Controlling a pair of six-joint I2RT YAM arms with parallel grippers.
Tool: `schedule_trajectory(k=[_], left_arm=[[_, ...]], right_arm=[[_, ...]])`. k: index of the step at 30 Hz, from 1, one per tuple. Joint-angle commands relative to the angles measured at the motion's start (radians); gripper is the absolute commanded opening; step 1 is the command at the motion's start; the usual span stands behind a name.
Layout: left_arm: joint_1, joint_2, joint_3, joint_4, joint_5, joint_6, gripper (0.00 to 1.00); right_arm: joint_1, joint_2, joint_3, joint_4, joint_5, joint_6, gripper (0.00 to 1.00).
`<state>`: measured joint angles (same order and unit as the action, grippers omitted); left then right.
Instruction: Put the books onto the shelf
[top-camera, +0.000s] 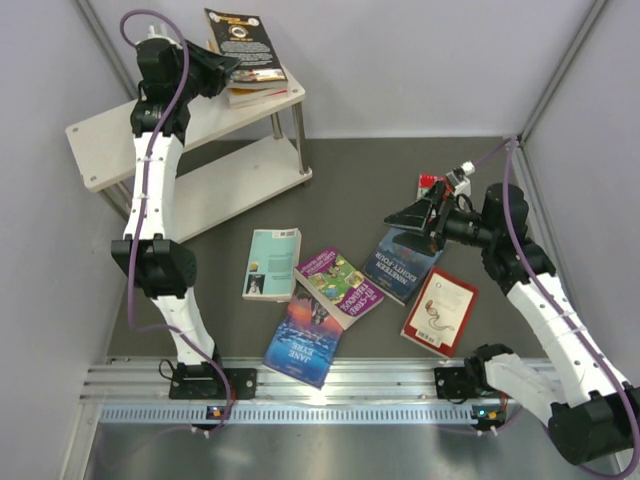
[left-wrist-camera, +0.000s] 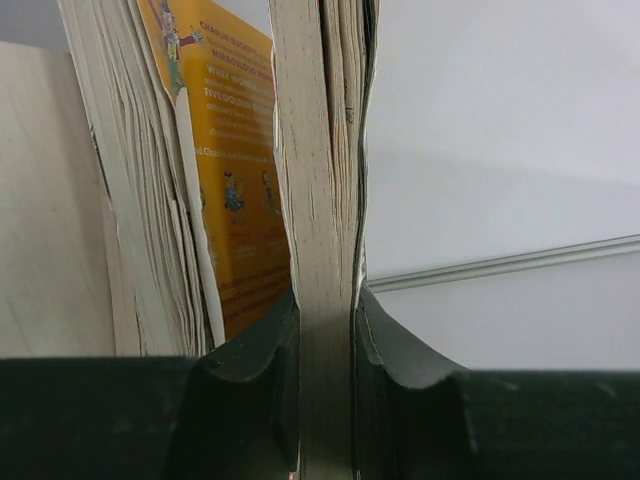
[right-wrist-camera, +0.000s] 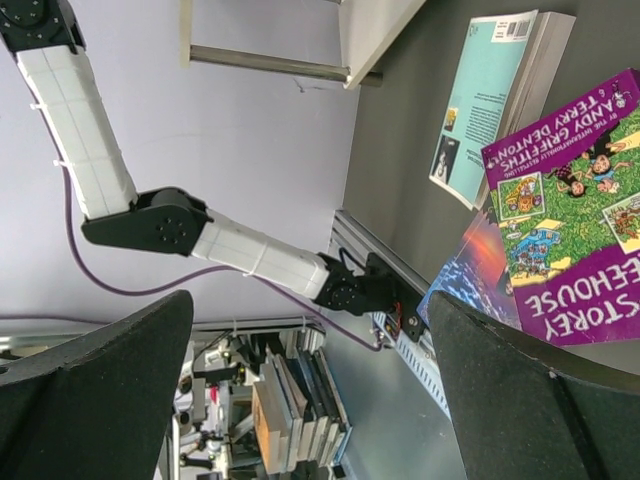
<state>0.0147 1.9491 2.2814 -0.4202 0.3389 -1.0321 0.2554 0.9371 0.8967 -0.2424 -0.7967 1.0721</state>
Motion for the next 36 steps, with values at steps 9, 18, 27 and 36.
schedule_trajectory(k=[9,18,27,36], left_arm=[[0.008,-0.026,0.003,-0.074,-0.074,0.153,0.08],[0.008,-0.007,0.019,-0.113,-0.097,0.204,0.99],[0.008,-0.03,0.061,-0.193,-0.219,0.308,0.99],[0.008,-0.14,0.032,-0.204,-0.431,0.434,0.99]], right_arm=[[0.018,0.008,0.024,0.002,-0.009,-0.029,1.0],[0.019,0.003,0.016,0.002,-0.007,-0.031,1.0],[0.018,-0.004,0.01,-0.006,-0.004,-0.031,1.0],[0.019,0.003,0.004,-0.011,0.005,-0.043,1.0]])
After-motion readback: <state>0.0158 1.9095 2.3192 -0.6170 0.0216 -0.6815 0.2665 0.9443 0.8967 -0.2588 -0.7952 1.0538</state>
